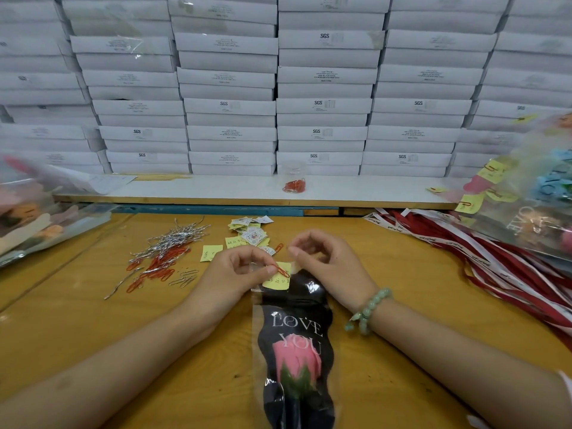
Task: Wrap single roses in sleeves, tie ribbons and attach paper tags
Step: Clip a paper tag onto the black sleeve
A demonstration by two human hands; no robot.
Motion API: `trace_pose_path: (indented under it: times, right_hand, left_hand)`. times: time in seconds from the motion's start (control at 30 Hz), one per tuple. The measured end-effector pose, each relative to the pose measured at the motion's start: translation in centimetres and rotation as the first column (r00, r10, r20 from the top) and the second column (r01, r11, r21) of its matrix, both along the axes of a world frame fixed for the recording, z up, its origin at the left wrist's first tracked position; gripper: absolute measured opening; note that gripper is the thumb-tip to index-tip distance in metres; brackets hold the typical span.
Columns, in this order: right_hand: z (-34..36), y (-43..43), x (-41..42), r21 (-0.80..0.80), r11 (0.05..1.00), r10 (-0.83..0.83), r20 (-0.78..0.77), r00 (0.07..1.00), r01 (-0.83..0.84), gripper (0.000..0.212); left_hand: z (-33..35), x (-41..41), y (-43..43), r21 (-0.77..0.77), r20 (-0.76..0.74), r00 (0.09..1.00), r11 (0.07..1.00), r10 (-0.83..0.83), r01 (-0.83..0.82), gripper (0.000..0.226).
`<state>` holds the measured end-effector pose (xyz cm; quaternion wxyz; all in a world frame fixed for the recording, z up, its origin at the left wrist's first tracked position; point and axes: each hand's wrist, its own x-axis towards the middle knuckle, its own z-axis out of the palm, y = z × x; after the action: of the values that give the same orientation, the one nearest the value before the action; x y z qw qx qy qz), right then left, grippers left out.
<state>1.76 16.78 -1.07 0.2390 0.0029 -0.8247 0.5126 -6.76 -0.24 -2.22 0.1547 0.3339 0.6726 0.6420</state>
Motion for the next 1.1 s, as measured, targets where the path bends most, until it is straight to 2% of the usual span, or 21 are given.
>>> trace_pose_path:
  times: [0.1, 0.23, 0.3, 0.43, 0.53, 0.6, 0.73, 0.9, 1.1]
  right_hand:
    - [0.3, -0.2, 0.4, 0.148, 0.986, -0.048, -0.155, 0.987, 0.071, 0.013]
    - [0.0, -0.8, 0.5, 0.344, 0.938, 0.028, -0.161, 0.986, 0.029, 0.019]
    - [-0.1, -0.9, 0.4, 0.377, 0.926, 0.033, -0.147, 0.989, 0.026, 0.018]
    - [0.0, -0.7, 0.4, 0.304, 0.953, 0.035, -0.099, 0.994, -0.003, 0.016]
    - [0.2, -0.5, 0.2, 0.257, 0.966, -0.015, -0.096, 0.995, 0.040, 0.016]
    - [0.3, -0.2, 0.3, 0.166, 0.984, -0.054, -0.093, 0.994, 0.069, 0.018]
    - [0.4, 0.2, 0.3, -0.067, 0.995, -0.085, -0.101, 0.991, 0.078, 0.012]
    - [0.3, 0.3, 0.1, -0.079, 0.992, -0.106, -0.103, 0.989, 0.098, 0.009]
    - [0.1, 0.0, -0.1, -0.137, 0.990, -0.014, -0.063, 0.998, 0.006, 0.010]
  left_hand:
    - [0.0, 0.1, 0.0, 0.006, -0.014, 1.000, 1.000, 0.012, -0.011, 0.005]
    - [0.1, 0.1, -0.1, 0.010, -0.024, 1.000, 1.000, 0.002, -0.002, 0.011]
    - [0.0, 0.0, -0.1, 0.028, -0.017, 1.000, 1.000, -0.002, 0.003, 0.011]
    - [0.0, 0.1, 0.0, 0.022, -0.025, 1.000, 1.000, 0.007, -0.007, 0.009]
    - [0.2, 0.1, -0.1, 0.021, -0.008, 1.000, 1.000, 0.002, -0.002, 0.022]
    - [0.1, 0.1, -0.2, -0.004, -0.016, 1.000, 1.000, 0.011, -0.011, 0.027]
    - [0.2, 0.3, -0.1, -0.023, -0.022, 1.000, 1.000, 0.005, -0.005, 0.017]
    - [0.4, 0.6, -0.2, -0.034, -0.043, 0.999, 0.999, 0.004, -0.005, 0.014]
    - [0.5, 0.7, 0.0, 0.003, -0.036, 0.999, 1.000, 0.026, -0.026, 0.010]
